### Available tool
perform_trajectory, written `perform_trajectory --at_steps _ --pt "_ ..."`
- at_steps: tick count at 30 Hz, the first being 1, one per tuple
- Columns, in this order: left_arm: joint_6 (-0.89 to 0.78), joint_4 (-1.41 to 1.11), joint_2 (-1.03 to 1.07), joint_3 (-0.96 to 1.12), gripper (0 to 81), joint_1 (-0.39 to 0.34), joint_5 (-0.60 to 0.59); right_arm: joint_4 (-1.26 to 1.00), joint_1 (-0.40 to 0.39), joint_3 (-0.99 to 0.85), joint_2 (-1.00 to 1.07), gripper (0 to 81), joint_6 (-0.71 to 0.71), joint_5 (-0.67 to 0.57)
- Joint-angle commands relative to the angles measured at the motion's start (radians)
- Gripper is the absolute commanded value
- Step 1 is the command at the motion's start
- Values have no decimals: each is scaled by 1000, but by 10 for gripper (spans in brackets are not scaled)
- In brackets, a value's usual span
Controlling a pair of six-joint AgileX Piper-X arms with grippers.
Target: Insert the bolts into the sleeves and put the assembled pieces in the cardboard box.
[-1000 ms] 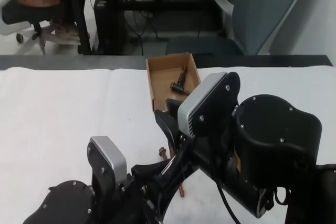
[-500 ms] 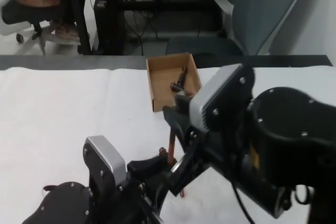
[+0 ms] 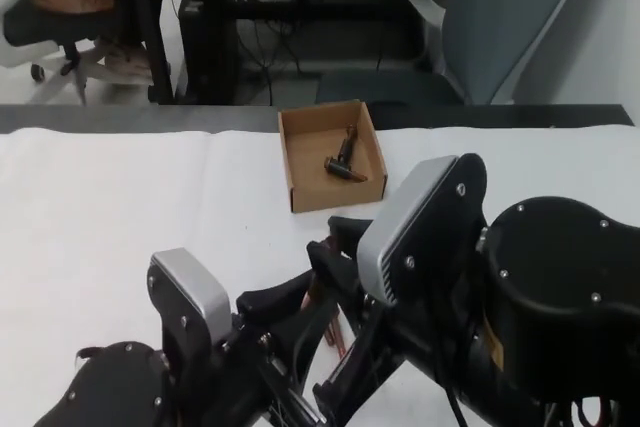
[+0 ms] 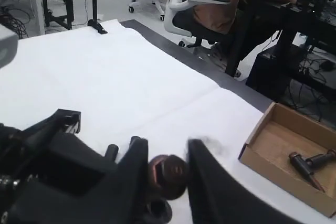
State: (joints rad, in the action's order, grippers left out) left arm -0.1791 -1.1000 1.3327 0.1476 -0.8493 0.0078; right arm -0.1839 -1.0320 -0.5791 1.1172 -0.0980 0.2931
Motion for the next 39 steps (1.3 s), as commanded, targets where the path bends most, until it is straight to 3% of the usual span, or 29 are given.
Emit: perform_trajectory --at_steps 1,7,21,39 --pt "2 -1 -3 9 18 2 -61 -41 16 2 -2 6 -30 16" --pt "35 163 -3 9 18 2 -63 -75 39 -21 -2 6 -70 14" --pt "166 115 -3 9 18 2 -63 38 48 -21 -2 6 -79 -21" --pt "217 0 -3 9 18 2 -55 60 48 -21 -2 6 -88 -21"
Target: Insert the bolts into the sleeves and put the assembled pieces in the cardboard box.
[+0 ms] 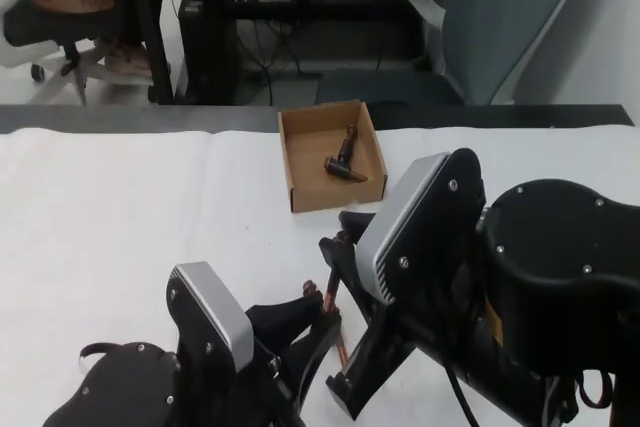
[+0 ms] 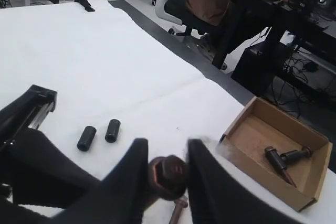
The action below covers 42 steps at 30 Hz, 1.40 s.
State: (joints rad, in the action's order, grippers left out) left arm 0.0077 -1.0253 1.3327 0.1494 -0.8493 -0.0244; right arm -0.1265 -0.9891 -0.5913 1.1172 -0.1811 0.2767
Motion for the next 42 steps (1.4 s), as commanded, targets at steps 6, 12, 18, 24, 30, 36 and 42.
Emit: perform_trajectory --at_steps 6,12,18,24,30,36,42 --pt "31 -142 -3 8 18 2 -3 10 5 -9 -2 6 64 -67" --pt "31 -210 -3 8 18 2 1 110 5 -9 -2 189 160 -145" --pt "31 -151 -3 8 18 2 30 110 3 -45 -25 700 225 -50" --pt "31 9 -3 85 18 52 57 126 3 -121 -154 700 196 -27" --pt "43 300 44 319 18 181 1 358 5 -122 -273 700 255 157" --pt "29 442 291 678 18 330 -87 657 5 -116 -293 700 431 115" --pt "16 693 604 1063 18 389 -105 683 5 -83 -293 700 522 57"
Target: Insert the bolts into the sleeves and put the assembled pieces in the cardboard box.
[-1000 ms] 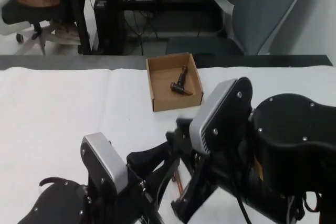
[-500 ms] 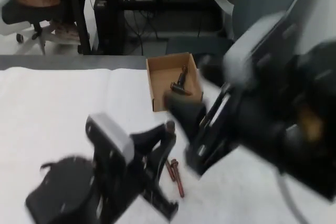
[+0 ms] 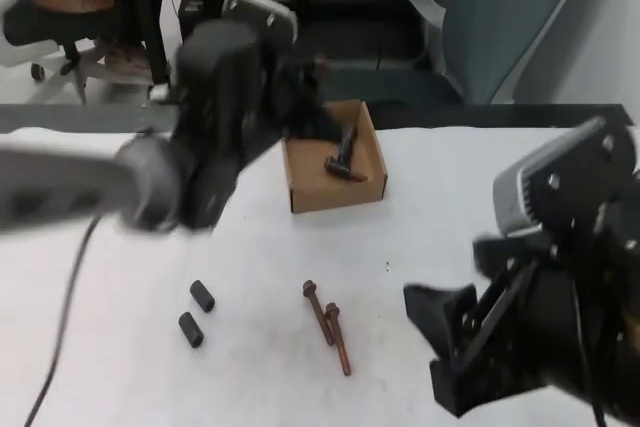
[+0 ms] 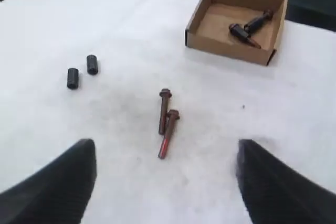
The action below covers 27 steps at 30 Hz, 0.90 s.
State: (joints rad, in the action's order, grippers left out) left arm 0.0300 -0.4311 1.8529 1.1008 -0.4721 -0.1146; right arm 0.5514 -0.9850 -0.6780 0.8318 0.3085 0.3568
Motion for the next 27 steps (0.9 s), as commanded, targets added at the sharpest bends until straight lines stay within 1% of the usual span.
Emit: perform_trajectory --at_steps 1,4,5,6,8,9,10,11,12,14,15,16,18,21,24,27 --pt "-6 133 132 172 18 18 -15 5 1 5 -7 700 32 -26" --pt "-6 224 244 319 6 24 -23 5 1 7 -7 700 32 -25" --pt "-6 243 266 348 48 23 -33 5 1 7 -7 700 32 -25" --pt "-6 261 289 379 109 23 -44 5 1 7 -7 700 32 -25" --pt "1 260 321 419 276 23 -66 5 1 6 -7 700 36 -25" --pt "1 258 332 433 398 23 -69 5 1 6 -7 700 40 -33" --pt "1 258 337 442 545 23 -66 -1 1 8 -5 700 40 -63" --pt "1 253 338 445 672 27 -68 -18 1 12 -2 700 36 -90" --pt "-2 243 333 445 700 30 -67 -32 1 16 6 700 32 -131" --pt "-9 251 314 445 700 39 -67 -80 1 26 36 693 -8 -213" --pt "-30 277 294 445 700 45 -67 -96 1 27 58 655 -24 -227" --pt "-62 332 269 445 700 55 -49 -104 1 27 84 637 -25 -244" --pt "-160 514 212 445 700 76 -8 -127 1 25 137 645 -25 -248" --pt "-237 856 113 442 700 110 28 -180 1 25 201 647 -32 -243" --pt "-209 1149 53 422 700 132 132 -246 1 24 248 647 -55 -250" --pt "-195 1241 13 345 700 144 141 -307 1 22 286 647 -73 -326"
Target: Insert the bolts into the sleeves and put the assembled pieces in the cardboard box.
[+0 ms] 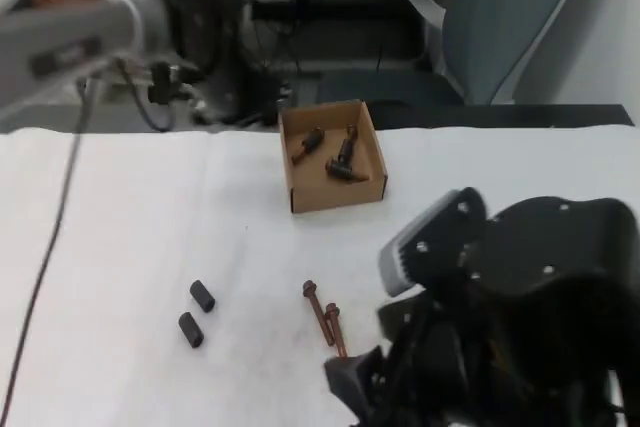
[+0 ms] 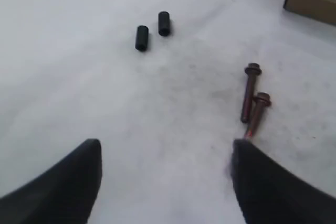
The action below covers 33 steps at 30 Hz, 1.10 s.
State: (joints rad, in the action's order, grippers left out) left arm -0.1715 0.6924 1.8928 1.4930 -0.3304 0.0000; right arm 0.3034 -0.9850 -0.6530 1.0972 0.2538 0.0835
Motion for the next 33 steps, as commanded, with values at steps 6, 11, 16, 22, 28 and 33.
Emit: perform_trajectory --at_steps 6,11,16,22,28,33 --pt "38 73 -153 -287 700 14 68 -190 8 -38 142 517 -139 -215" --pt "37 -27 -324 -484 700 98 151 -150 43 -180 341 480 -171 -353" --pt "37 -77 -543 -628 700 254 152 8 47 -395 539 480 -254 -365" --pt "45 -140 -849 -753 700 437 -137 224 47 -672 782 480 -373 -325" --pt "67 -159 -962 -825 700 455 -253 343 47 -926 970 480 -457 -306" --pt "40 -224 -972 -866 700 455 -319 356 47 -1049 1072 480 -473 -282"
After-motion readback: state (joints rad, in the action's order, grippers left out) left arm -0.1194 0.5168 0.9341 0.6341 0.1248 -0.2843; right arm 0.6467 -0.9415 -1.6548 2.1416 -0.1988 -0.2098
